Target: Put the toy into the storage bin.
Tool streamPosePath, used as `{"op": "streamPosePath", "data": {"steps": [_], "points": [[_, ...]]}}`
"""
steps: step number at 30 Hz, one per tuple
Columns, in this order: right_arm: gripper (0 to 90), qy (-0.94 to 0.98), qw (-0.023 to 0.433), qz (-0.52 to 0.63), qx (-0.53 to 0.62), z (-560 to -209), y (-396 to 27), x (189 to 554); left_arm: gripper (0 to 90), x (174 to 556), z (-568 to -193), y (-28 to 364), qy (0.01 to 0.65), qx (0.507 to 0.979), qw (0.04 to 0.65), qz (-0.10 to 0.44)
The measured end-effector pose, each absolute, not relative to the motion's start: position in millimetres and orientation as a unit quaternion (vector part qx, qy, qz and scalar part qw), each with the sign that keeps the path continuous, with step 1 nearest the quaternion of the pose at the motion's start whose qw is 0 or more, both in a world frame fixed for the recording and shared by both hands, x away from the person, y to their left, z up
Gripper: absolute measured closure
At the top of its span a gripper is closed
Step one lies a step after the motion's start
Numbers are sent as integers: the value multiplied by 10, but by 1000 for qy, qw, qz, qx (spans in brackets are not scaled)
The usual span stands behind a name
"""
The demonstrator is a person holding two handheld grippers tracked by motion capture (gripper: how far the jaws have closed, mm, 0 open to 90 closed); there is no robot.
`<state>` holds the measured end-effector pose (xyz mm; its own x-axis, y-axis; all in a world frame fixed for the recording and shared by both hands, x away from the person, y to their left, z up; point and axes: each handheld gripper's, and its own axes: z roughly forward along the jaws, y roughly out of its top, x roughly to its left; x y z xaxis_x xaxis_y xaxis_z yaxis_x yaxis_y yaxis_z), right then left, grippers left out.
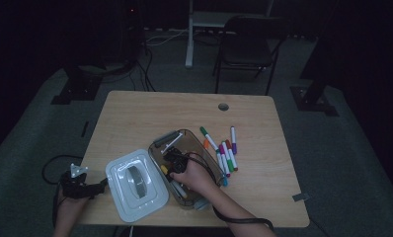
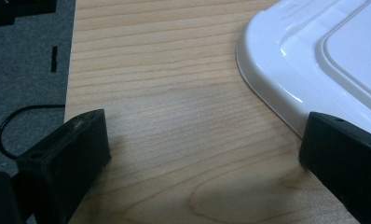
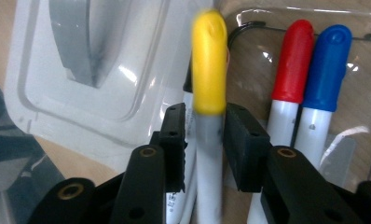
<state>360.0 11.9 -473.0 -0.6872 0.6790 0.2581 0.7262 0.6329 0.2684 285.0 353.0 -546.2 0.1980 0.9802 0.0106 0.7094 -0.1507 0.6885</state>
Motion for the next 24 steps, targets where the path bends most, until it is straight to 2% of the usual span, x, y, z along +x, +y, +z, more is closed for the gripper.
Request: {"op": "streamPosePath", "data": {"steps": [6, 10, 17, 24], "points": [[671, -898, 54, -200, -388, -4618, -20, 3594, 22, 2850, -5463, 3529, 587, 719, 284, 239], [637, -889, 46, -243, -385, -4399, -219, 3569, 22, 2851, -5463, 3529, 587, 719, 284, 239], [597, -859, 26, -316, -402, -3988, -717, 3569, 22, 2851, -5463, 3530, 586, 720, 284, 239], [550, -834, -12, -356, -421, -3858, -1250, 3608, 22, 2851, -5462, 3530, 586, 720, 284, 239]]}}
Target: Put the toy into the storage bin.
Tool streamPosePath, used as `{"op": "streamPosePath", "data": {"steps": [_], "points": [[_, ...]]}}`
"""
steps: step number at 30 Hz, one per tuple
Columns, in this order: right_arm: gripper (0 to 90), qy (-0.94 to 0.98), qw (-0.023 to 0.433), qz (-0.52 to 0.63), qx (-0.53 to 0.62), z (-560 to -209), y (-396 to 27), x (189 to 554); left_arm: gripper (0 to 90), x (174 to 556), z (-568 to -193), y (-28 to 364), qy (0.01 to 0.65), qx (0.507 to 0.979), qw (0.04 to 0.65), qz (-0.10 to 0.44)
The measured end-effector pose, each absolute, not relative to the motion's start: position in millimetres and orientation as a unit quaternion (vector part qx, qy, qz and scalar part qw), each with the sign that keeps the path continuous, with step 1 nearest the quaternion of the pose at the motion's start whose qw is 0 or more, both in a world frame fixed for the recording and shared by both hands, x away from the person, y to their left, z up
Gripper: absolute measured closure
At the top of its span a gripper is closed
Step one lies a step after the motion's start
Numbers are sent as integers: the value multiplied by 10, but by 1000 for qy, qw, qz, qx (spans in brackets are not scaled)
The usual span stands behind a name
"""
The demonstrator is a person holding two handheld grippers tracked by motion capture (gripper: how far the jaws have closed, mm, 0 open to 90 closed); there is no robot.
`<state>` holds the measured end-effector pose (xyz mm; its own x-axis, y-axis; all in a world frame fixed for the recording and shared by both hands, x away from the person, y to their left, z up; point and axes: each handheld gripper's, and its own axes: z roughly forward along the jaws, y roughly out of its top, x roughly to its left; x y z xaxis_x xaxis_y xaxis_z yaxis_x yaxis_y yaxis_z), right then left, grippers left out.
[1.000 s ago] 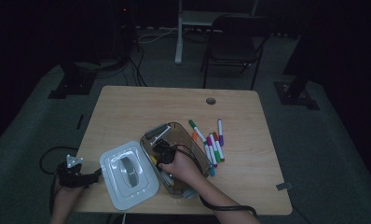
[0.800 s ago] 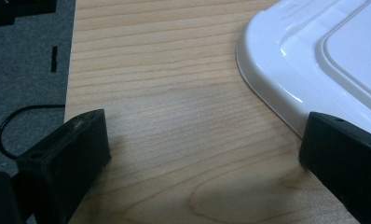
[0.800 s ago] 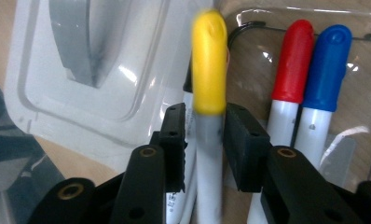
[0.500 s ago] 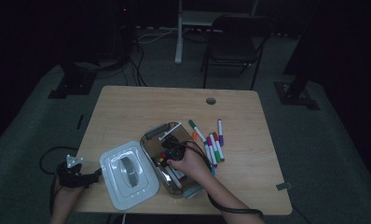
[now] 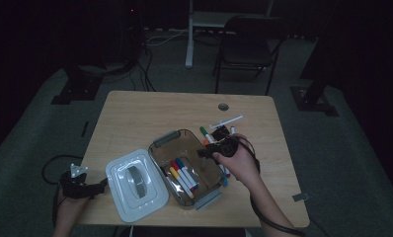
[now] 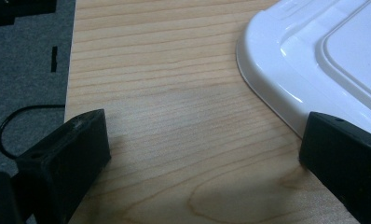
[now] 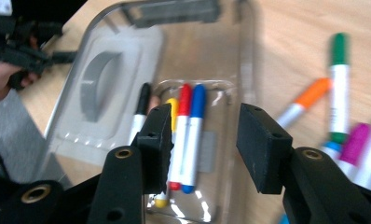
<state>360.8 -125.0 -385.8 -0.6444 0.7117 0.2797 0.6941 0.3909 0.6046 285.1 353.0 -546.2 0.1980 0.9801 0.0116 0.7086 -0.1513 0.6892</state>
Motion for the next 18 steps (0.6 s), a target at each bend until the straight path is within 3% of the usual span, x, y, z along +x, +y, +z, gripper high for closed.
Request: {"op": "streamPosePath", "data": {"steps": [6, 18], "points": [[511, 818, 41, 361, 447, -3941, -1623, 3682, 22, 2850, -5461, 3532, 586, 721, 283, 239], [546, 780, 89, 330, 525, -4326, -2115, 3976, 22, 2850, -5462, 3530, 587, 720, 284, 238]]}}
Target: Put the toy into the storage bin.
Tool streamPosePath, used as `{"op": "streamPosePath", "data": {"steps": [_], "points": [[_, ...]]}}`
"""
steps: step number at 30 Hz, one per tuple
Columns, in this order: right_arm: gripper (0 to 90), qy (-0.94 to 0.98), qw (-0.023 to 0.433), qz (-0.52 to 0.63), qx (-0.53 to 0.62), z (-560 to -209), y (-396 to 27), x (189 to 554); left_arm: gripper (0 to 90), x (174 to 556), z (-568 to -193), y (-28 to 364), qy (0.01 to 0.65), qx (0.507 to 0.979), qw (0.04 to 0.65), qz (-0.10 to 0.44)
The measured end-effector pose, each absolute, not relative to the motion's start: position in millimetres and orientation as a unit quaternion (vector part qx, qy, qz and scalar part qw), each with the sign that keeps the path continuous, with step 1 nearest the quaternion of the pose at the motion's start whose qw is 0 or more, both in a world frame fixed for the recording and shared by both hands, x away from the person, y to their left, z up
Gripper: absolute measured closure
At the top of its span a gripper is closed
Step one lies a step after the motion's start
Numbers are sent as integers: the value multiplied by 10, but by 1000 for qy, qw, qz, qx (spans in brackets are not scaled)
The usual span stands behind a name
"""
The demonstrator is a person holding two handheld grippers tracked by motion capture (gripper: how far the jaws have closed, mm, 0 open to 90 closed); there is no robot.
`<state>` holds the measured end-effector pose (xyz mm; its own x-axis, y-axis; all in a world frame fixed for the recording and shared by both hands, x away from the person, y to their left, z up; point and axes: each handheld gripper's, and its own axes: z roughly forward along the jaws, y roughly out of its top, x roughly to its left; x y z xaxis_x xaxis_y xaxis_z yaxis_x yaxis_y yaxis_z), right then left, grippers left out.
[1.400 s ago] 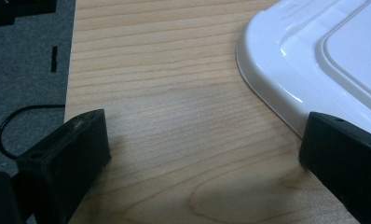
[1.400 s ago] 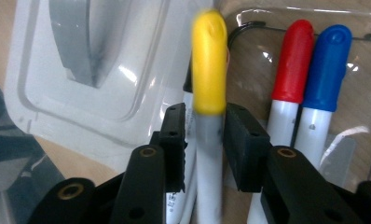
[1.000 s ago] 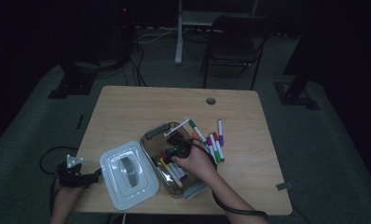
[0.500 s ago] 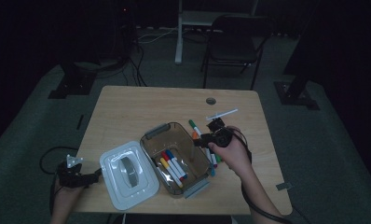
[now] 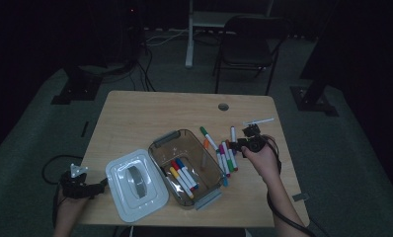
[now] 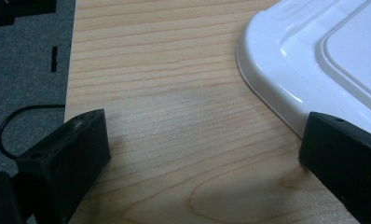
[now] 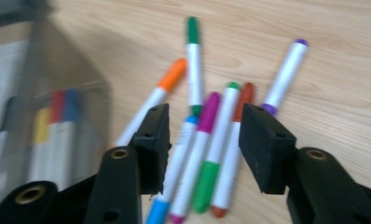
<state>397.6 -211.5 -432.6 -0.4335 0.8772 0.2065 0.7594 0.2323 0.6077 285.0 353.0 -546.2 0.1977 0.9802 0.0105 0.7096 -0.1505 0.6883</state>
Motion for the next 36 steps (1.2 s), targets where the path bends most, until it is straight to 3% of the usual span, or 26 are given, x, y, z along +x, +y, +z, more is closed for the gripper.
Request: {"op": "streamPosePath", "data": {"steps": [11, 20, 27, 36], "points": [[625, 759, 107, 270, 583, -4712, -2265, 4459, 22, 2850, -5462, 3530, 587, 720, 284, 238], [651, 747, 94, 247, 610, -4932, -2223, 4802, 22, 2850, -5462, 3530, 587, 720, 284, 238], [664, 744, 83, 234, 621, -5036, -2162, 4929, 21, 2850, -5462, 3530, 587, 720, 284, 239], [746, 747, 82, 208, 627, -5127, -2150, 4927, 22, 2850, -5462, 3530, 587, 720, 284, 238]]}}
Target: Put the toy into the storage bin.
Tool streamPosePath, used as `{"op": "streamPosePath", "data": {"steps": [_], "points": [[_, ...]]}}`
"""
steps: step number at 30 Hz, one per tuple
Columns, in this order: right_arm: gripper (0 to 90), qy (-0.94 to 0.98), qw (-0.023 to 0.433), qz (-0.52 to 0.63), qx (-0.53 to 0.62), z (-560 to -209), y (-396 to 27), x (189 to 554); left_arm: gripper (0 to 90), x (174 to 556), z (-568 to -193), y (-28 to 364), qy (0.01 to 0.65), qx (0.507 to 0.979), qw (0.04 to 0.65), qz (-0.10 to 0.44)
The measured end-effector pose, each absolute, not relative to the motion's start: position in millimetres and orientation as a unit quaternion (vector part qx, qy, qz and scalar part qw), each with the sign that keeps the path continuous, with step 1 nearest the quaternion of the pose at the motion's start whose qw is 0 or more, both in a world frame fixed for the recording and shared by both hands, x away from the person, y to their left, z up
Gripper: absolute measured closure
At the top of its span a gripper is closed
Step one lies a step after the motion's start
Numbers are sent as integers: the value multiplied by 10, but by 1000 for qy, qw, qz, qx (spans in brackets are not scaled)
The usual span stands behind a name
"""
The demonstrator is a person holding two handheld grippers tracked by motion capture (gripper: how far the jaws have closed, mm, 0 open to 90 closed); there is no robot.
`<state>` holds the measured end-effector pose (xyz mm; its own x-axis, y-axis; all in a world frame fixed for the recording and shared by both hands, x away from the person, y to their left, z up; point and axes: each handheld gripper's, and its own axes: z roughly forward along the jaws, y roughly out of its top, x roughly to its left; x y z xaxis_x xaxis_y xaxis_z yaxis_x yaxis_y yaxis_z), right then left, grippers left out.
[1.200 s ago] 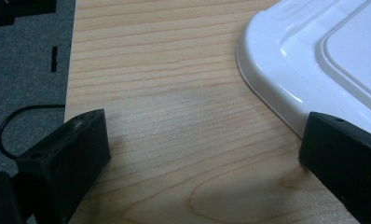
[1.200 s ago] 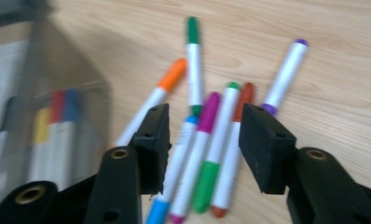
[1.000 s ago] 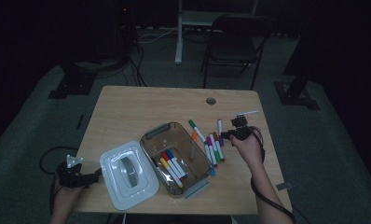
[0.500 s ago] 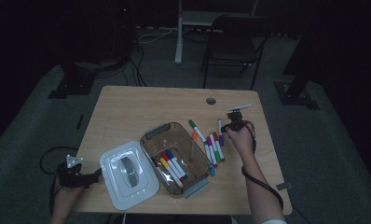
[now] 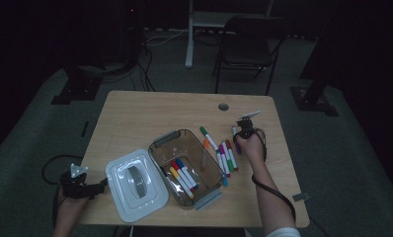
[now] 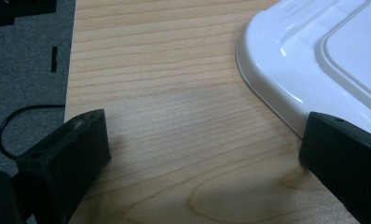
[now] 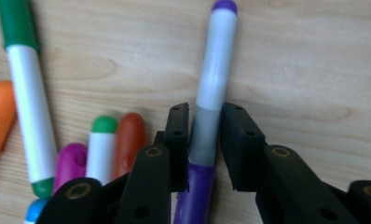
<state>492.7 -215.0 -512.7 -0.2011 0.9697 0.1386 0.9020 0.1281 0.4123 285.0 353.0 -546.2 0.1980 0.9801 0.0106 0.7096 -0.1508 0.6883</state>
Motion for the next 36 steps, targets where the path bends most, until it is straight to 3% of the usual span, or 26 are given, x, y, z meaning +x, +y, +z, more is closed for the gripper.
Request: {"op": "streamPosePath", "data": {"steps": [10, 21, 36], "points": [[770, 729, 76, 198, 651, -5052, -2254, 4866, 22, 2850, -5462, 3530, 587, 720, 284, 239], [770, 719, 73, 259, 641, -4622, -2413, 4564, 22, 2850, -5462, 3530, 587, 720, 284, 239], [769, 755, 53, 338, 559, -4009, -2032, 4029, 22, 2850, -5462, 3530, 587, 720, 284, 238]]}}
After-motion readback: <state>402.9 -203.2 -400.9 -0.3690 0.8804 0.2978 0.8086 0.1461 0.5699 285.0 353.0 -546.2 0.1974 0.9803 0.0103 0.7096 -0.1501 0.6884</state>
